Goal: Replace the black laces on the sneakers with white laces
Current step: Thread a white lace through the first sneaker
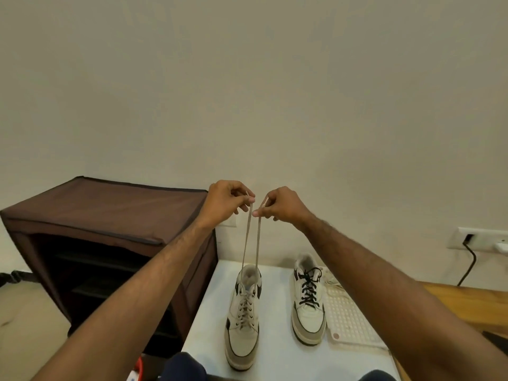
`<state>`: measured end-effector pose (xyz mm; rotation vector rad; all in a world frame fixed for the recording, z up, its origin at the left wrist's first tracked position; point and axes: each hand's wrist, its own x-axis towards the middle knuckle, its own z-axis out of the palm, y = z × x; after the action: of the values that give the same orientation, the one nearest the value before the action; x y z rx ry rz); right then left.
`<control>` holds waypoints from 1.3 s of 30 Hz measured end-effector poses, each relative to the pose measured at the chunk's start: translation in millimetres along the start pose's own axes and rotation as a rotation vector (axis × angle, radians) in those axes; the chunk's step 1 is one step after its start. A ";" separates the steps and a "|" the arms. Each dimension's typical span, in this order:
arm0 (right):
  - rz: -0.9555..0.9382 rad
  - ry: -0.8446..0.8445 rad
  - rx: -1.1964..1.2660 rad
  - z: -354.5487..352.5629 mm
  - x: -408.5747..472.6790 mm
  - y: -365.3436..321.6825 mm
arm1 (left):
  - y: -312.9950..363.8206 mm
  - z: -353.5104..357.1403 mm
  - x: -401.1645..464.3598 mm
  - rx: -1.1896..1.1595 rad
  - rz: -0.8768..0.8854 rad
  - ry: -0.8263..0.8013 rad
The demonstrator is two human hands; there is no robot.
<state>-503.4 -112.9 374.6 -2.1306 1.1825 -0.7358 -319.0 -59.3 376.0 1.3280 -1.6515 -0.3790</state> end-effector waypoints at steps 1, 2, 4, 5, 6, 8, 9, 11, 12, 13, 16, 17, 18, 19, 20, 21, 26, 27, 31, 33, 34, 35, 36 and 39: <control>0.007 0.000 0.077 2.3 -1.3 1.6 | 0.2 1.6 1.3 -0.011 -0.003 -0.006; 0.008 0.007 0.145 4.3 -2.4 3.6 | -0.4 3.8 2.0 -0.023 -0.007 -0.011; -0.009 -0.002 0.253 7.7 -3.6 6.0 | -0.2 7.6 2.5 -0.036 -0.008 -0.005; -0.019 -0.025 0.308 9.7 -3.4 6.9 | -0.4 9.3 3.2 -0.045 -0.012 0.008; -0.027 -0.055 0.363 10.8 -2.6 7.9 | -0.8 10.8 4.9 -0.066 -0.019 0.024; -0.033 -0.090 0.453 14.4 -1.8 12.1 | -6.1 14.5 4.6 -0.121 -0.037 0.045; -0.034 -0.082 0.486 16.8 -1.8 14.5 | -8.5 17.2 2.4 -0.150 -0.041 0.054; 0.000 -0.067 0.554 21.1 3.7 23.9 | -22.3 25.3 -0.8 -0.250 -0.082 0.047; 0.009 -0.052 0.600 19.5 6.2 24.1 | -26.6 26.6 -4.4 -0.289 -0.108 0.039; 0.022 -0.043 0.652 21.1 7.3 28.1 | -35.5 31.8 -12.8 -0.295 -0.151 0.000; 0.044 -0.051 0.772 20.1 15.8 31.8 | -66.3 53.1 -31.8 -0.204 -0.251 -0.301; 0.052 -0.049 0.787 21.1 19.2 34.9 | -79.1 63.6 -37.3 -0.159 -0.238 -0.404; 0.063 -0.040 0.799 22.2 21.5 38.4 | -88.6 73.3 -42.4 -0.124 -0.222 -0.458; 0.076 -0.017 0.804 22.9 23.8 42.4 | -96.2 81.0 -44.6 -0.107 -0.219 -0.456; 0.103 0.025 0.816 25.7 27.5 50.1 | -106.0 86.9 -45.4 -0.101 -0.233 -0.410; 0.135 0.085 0.823 26.8 30.2 55.9 | -112.0 87.5 -44.3 -0.092 -0.252 -0.343; 0.313 0.298 0.768 51.3 35.0 105.6 | -150.9 80.7 -44.9 -0.023 -0.362 -0.312; 0.339 0.299 0.710 63.6 34.9 117.9 | -158.8 80.6 -48.6 -0.026 -0.369 -0.314; 0.377 0.035 0.497 112.4 30.4 149.7 | -176.1 86.2 -47.7 -0.241 -0.373 -0.230; 0.334 -0.170 0.495 135.3 20.4 153.3 | -178.7 90.8 -43.8 -0.304 -0.359 -0.205; 0.313 -0.256 0.515 145.4 17.5 154.6 | -180.0 93.4 -40.2 -0.329 -0.354 -0.200; 0.311 -0.331 0.538 155.5 15.7 155.8 | -183.1 96.3 -37.2 -0.353 -0.358 -0.193; 0.309 -0.372 0.557 163.2 15.6 158.1 | -185.7 98.4 -34.5 -0.375 -0.362 -0.184; 0.333 -0.338 0.516 175.5 19.7 165.8 | -201.0 105.8 -31.1 -0.411 -0.415 -0.134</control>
<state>-462.1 -162.5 141.2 -1.5106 0.9963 -0.4445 -288.0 -137.2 162.6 1.3388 -1.2992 -1.0161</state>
